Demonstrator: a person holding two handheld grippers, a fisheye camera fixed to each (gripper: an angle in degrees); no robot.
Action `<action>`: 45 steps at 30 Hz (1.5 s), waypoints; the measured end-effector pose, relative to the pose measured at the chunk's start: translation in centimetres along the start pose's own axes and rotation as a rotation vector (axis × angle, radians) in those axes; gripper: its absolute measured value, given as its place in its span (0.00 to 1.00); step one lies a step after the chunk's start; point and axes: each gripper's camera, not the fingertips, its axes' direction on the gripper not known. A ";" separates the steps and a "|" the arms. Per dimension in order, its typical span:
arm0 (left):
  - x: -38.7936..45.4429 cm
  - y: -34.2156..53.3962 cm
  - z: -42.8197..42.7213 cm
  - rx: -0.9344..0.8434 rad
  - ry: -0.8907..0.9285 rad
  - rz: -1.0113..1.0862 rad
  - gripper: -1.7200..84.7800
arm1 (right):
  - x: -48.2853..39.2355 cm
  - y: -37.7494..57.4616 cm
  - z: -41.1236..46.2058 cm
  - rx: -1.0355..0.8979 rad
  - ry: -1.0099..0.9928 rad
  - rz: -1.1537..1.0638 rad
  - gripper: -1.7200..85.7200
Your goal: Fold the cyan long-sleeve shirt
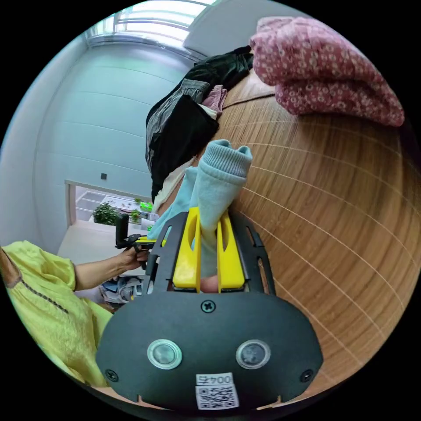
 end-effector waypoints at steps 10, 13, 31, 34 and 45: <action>19.9 -8.0 7.5 0.066 0.180 0.258 0.12 | -8.0 -4.2 -24.9 0.132 0.310 -0.021 0.09; 26.2 -13.7 10.6 0.114 0.233 0.323 0.12 | -9.2 -8.1 -32.5 0.192 0.458 -0.048 0.09; 35.4 -34.3 26.3 0.282 0.222 0.272 0.12 | -3.0 -32.7 -46.7 0.263 0.752 -0.051 0.09; 33.8 -34.6 28.8 0.226 0.244 0.210 0.13 | -0.4 -33.4 -45.9 0.232 0.735 0.016 0.09; 29.9 -36.1 30.4 0.179 0.426 0.090 0.14 | 3.5 -25.9 -53.0 0.477 0.561 0.267 0.14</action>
